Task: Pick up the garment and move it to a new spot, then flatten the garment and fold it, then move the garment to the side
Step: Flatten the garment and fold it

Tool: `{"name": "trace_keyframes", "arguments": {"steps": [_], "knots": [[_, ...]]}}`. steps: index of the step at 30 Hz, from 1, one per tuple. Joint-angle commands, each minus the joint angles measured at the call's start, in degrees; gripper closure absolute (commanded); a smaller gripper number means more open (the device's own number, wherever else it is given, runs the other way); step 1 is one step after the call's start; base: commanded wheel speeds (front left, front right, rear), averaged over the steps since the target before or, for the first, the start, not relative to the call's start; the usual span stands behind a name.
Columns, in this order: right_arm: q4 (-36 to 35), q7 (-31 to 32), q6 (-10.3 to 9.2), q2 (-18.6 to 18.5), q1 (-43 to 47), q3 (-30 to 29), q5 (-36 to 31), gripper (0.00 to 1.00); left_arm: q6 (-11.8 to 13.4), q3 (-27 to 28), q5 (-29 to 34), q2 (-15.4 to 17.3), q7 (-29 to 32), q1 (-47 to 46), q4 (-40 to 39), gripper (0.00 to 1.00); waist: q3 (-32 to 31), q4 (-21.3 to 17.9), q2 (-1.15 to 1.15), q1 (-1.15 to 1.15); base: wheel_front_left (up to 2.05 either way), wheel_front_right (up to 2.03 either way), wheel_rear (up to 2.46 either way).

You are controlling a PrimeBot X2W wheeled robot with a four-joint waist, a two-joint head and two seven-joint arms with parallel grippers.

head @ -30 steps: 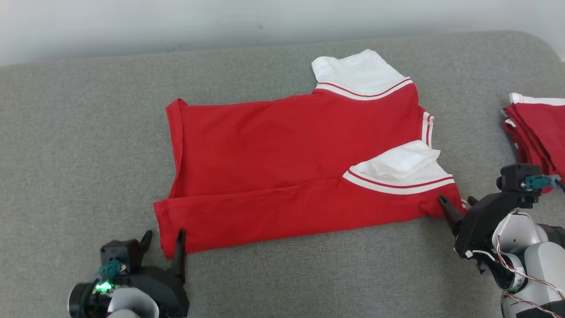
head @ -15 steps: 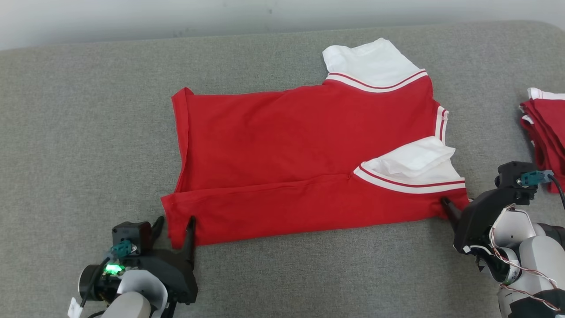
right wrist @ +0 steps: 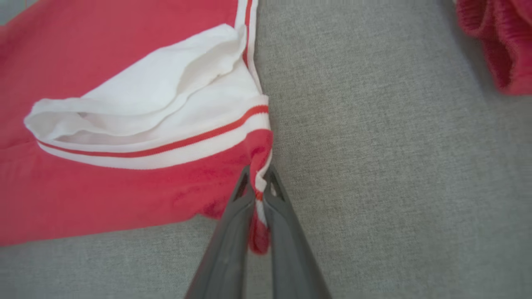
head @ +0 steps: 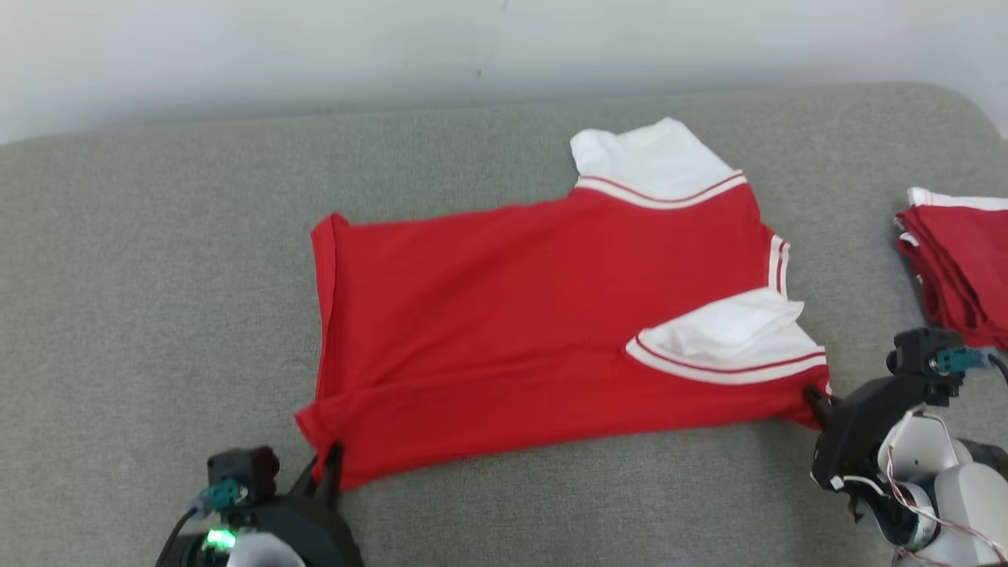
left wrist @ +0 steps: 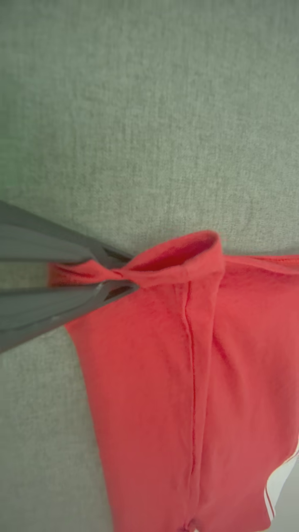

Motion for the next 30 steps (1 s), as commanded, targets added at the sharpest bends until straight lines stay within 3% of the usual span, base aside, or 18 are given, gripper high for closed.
{"name": "trace_keyframes", "arguments": {"steps": [1, 9, 13, 14, 15, 16, 17, 26, 30], "knots": [[-0.7, 0.11, 0.01, -0.27, 1.52, -0.35, 0.44, 1.0, 0.37, 0.09, -0.91, 0.8, 0.38, 2.59, 0.37, 1.0, -1.89, -0.36, 0.0, 0.0, 0.0, 0.0, 0.0], [-7.87, 3.15, -0.06, -0.18, 9.85, -2.56, 1.22, 1.0, 2.65, 1.16, -2.07, 3.4, 0.86, 9.6, -6.49, 1.0, -4.71, -0.62, 0.0, 0.0, 0.0, 0.0, 0.0], [-11.94, 4.66, -0.07, 1.74, 14.42, -3.35, 1.64, 1.0, 4.13, 0.99, -2.13, 4.78, 2.2, 12.78, -10.5, 1.0, -4.65, -0.7, 0.0, 0.0, 0.0, 0.0, 0.0], [-12.49, 4.84, -0.07, 2.07, 15.09, -3.26, 1.45, 1.0, 4.29, 0.96, -2.17, 4.91, 2.35, 13.21, -11.09, 0.68, -4.57, -0.73, 0.0, 0.0, 0.0, 0.0, 0.0], [-12.8, 5.21, -0.07, 2.44, 15.76, -3.02, 1.17, 0.86, 4.56, 0.85, -2.15, 5.05, 2.69, 13.58, -11.59, 0.16, -4.48, -0.76, 0.0, 0.0, 0.0, 0.0, 0.0], [-12.99, 5.52, -0.07, 2.81, 16.32, -2.79, 1.03, 0.39, 4.68, 0.76, -2.19, 5.09, 2.81, 13.92, -12.08, 0.0, -4.38, -0.8, 0.0, 0.0, 0.0, 0.0, 0.0], [-13.02, 5.85, -0.07, 3.16, 16.63, -2.64, 1.01, 0.0, 4.72, 0.86, -2.51, 4.93, 2.91, 14.16, -12.56, 0.0, -4.27, -0.82, 0.0, 0.0, 0.0, 0.0, 0.0], [-14.02, 5.61, -0.07, 2.31, 13.25, -3.39, -0.57, 0.0, 5.6, 1.83, -3.92, 5.91, 4.93, 13.75, -16.19, 0.0, -3.29, -0.34, 0.0, 0.0, 0.0, 0.0, 0.0], [-15.7, 6.24, -0.07, 0.14, 8.39, -4.86, 0.18, 0.0, 6.35, 3.06, -4.1, 8.0, 8.28, 10.28, -19.2, 0.0, -2.23, 0.33, 0.0, 0.0, 0.0, 0.0, 0.0]]}}
